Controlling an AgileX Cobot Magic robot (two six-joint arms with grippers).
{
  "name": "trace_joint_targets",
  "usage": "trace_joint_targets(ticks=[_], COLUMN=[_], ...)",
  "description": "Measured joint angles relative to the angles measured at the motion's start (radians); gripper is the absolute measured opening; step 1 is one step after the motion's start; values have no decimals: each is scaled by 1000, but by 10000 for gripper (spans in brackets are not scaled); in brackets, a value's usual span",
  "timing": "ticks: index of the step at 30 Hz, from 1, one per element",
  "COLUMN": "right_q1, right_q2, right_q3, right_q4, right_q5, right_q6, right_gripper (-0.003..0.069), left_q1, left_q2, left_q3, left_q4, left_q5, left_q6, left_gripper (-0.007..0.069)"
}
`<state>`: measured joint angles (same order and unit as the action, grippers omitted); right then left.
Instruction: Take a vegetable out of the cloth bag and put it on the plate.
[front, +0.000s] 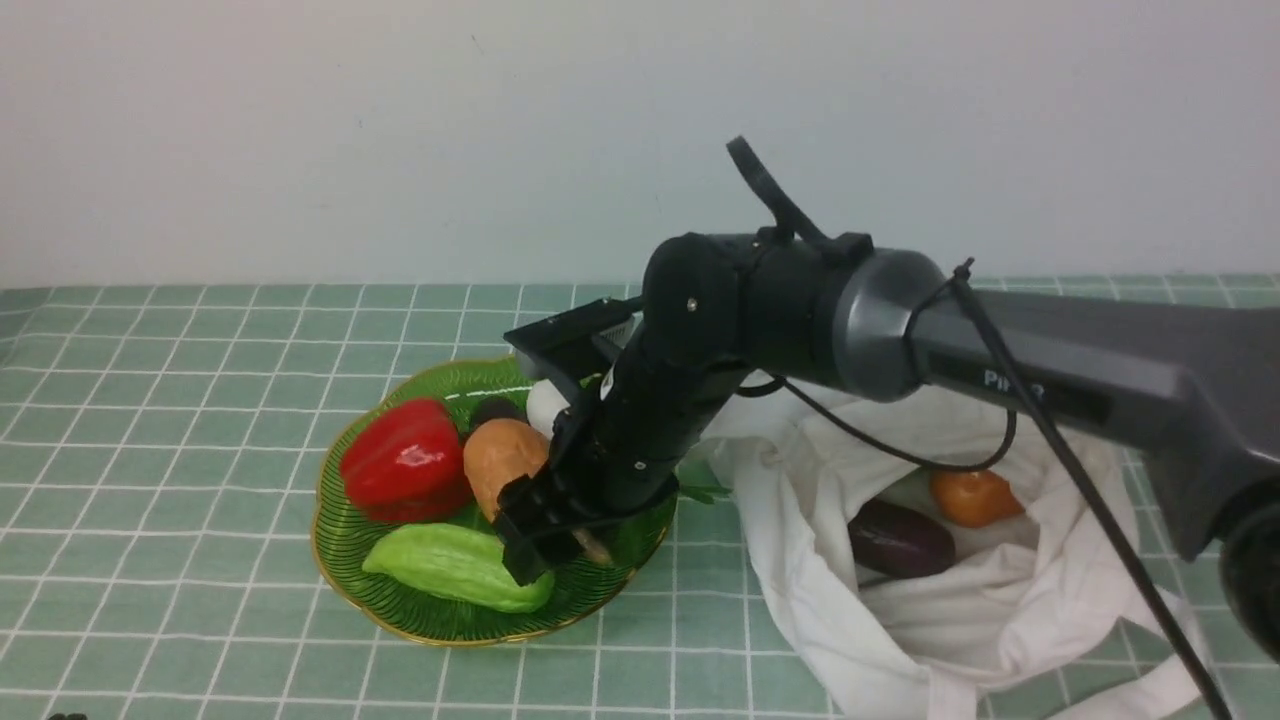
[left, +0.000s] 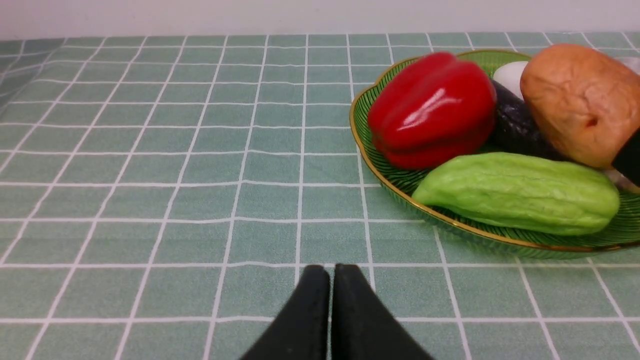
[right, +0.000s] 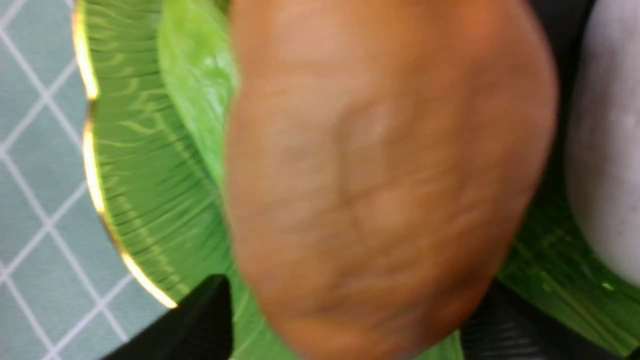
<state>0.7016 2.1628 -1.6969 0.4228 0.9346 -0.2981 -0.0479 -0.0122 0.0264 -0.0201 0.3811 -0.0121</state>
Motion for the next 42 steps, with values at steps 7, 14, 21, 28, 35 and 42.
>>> trace_joint_targets(ticks=[7,14,21,28,35,42], right_q1=[-7,-50,-53,-54,-54,-54], right_q2=[-10,-45,-256,-638,-1259,-1757], right_q3=[-30,-295,-291,-65,454,1076], right_q4=[-28,-54,-124,-236,-341,-309], right_q5=[38,285,307,314,212,-337], right_q6=[49,130,215,218,242,254], right_gripper=[689,622,311,30,-13,-14], left_q1=[0,0,0,0,0,0], left_q2=[0,0,0,0,0,0], left_q3=[0,0,0,0,0,0], left_q4=[0,0,0,0,0,0], left_q5=[0,0,0,0,0,0], left_q6=[0,0,-1,-1,-1,-1], left_gripper=[-8,-8,-8,-8,-8,-8])
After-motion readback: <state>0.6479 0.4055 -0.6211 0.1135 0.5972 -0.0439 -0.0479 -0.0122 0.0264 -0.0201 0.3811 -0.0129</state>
